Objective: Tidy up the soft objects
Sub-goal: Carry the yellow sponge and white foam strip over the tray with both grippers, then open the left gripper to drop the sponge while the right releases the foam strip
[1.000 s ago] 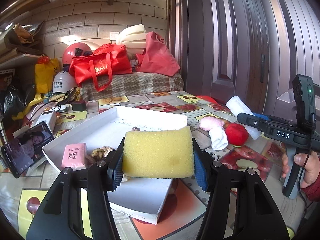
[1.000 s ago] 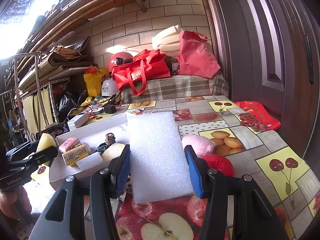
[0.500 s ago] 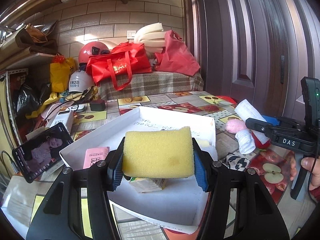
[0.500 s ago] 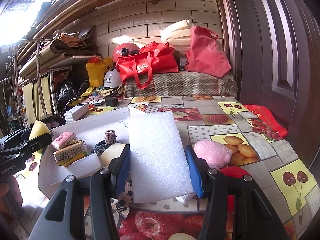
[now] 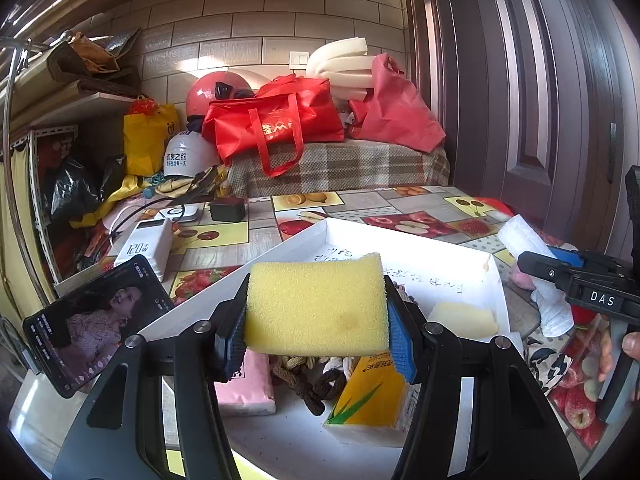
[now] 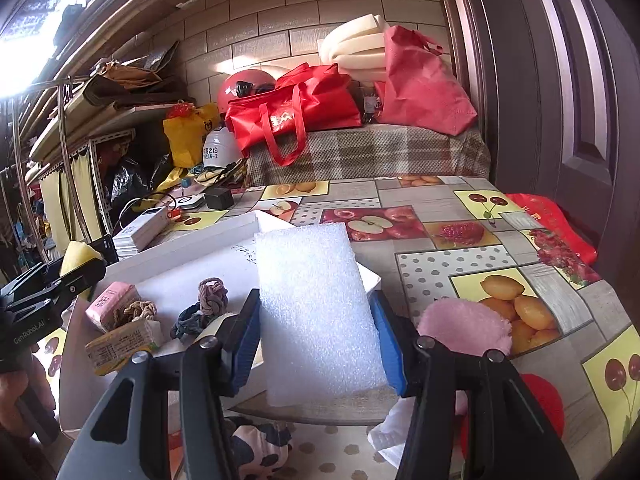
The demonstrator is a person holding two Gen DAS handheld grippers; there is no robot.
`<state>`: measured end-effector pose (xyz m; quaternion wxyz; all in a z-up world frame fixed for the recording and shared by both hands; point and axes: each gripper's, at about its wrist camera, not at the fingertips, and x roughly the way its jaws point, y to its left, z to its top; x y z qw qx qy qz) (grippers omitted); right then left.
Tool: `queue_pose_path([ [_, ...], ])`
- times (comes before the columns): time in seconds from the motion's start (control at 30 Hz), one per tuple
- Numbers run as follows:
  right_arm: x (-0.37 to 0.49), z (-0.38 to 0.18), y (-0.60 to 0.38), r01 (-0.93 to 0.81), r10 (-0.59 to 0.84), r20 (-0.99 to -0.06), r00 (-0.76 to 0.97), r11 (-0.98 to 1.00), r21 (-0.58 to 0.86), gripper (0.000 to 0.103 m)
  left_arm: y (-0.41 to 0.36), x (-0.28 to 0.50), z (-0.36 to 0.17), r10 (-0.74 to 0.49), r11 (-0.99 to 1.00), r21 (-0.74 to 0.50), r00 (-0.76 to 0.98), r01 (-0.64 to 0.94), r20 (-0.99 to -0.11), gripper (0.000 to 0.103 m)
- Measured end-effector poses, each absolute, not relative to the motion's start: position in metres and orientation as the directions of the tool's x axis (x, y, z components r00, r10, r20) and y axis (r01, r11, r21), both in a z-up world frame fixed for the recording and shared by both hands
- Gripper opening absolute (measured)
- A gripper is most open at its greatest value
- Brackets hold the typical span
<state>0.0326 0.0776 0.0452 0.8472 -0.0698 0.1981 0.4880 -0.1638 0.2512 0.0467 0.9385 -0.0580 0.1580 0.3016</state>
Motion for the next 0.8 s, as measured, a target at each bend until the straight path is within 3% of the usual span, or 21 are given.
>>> queue_pose_path([
  [0.47,0.025,0.048,0.132,-0.877,0.798,-0.396,0.453,0.479,-0.038,0.053,0.267,-0.161,0.049,0.542,0.810,-0.050,0.778,-0.585,-0.318,0.058],
  [0.7,0.024,0.042,0.153,-0.889,0.784,-0.442,0.436,0.452,-0.075,0.055,0.278,-0.153,0.047,0.542,0.796,-0.061,0.754,-0.602,-0.371,0.058],
  [0.77,0.028,0.041,0.154,-0.882,0.771,-0.458,0.442,0.466,-0.066,0.062,0.279,-0.153,0.046,0.551,0.787,-0.065,0.746,-0.614,-0.374,0.066],
  [0.8,0.029,0.041,0.154,-0.877,0.765,-0.461,0.450,0.475,-0.066,0.078,0.280,-0.154,0.047,0.561,0.779,-0.064,0.740,-0.623,-0.372,0.078],
])
